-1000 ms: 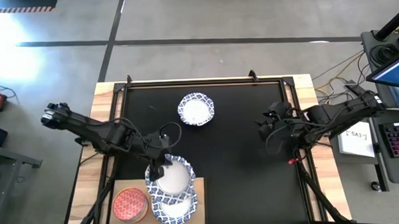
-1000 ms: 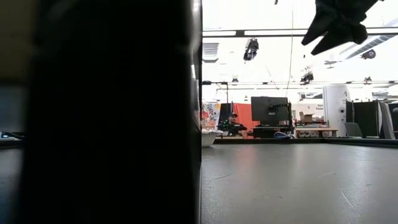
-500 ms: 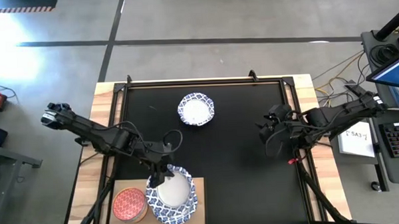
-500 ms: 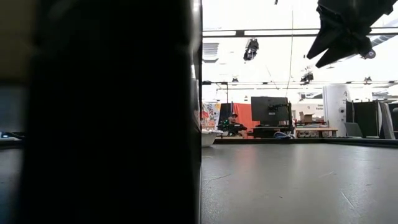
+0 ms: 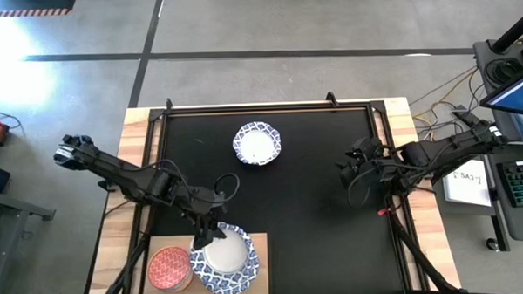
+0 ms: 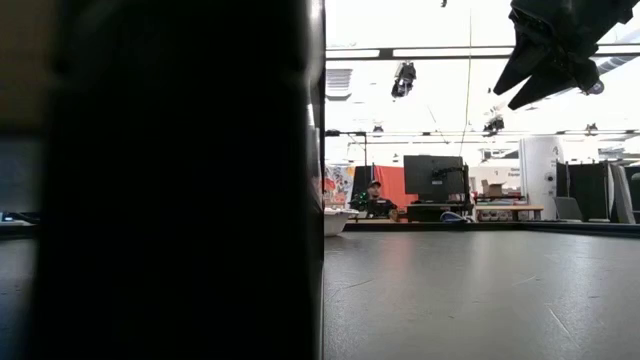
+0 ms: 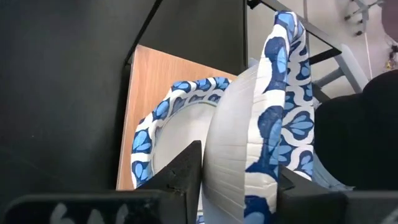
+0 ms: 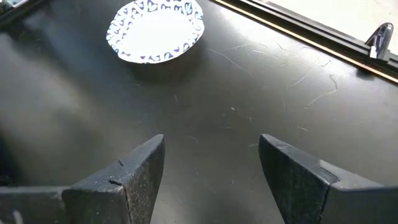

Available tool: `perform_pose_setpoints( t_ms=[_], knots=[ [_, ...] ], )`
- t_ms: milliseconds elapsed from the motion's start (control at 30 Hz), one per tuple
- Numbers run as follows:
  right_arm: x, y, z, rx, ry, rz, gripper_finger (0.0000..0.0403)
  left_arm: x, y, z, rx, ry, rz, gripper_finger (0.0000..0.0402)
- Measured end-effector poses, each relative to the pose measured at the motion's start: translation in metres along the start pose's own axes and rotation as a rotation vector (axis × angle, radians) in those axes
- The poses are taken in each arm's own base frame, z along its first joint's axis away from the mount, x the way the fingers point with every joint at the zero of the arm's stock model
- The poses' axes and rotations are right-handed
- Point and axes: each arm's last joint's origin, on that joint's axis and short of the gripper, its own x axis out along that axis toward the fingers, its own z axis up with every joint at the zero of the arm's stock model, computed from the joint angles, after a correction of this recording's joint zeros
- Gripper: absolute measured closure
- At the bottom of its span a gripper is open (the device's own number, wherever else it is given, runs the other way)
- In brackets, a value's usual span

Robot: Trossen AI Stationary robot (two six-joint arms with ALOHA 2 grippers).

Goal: Place and stack bowls onto a shelf
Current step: Stack the white patterned bowl on top of the white patterned bowl on the shelf

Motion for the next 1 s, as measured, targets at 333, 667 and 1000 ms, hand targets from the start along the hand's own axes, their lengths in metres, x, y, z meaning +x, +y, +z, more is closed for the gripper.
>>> perform_pose_setpoints(
  t_ms=[333, 667, 1000],
  knots=[
    [0.0, 0.0, 0.0, -0.007, 0.0, -0.001, 0.0154, 0.017, 0.013, -0.011, -0.009, 0.061, 0.056, 0.0298],
    [0.0, 0.0, 0.0, -0.01, 0.001, -0.001, 0.0154, 0.03, 0.01, -0.007, -0.006, 0.093, -0.047, 0.0293],
    [0.0, 0.0, 0.0, -0.019, 0.001, -0.002, 0.0154, 0.048, 0.011, -0.005, -0.006, 0.151, -0.121, 0.0293]
  ],
)
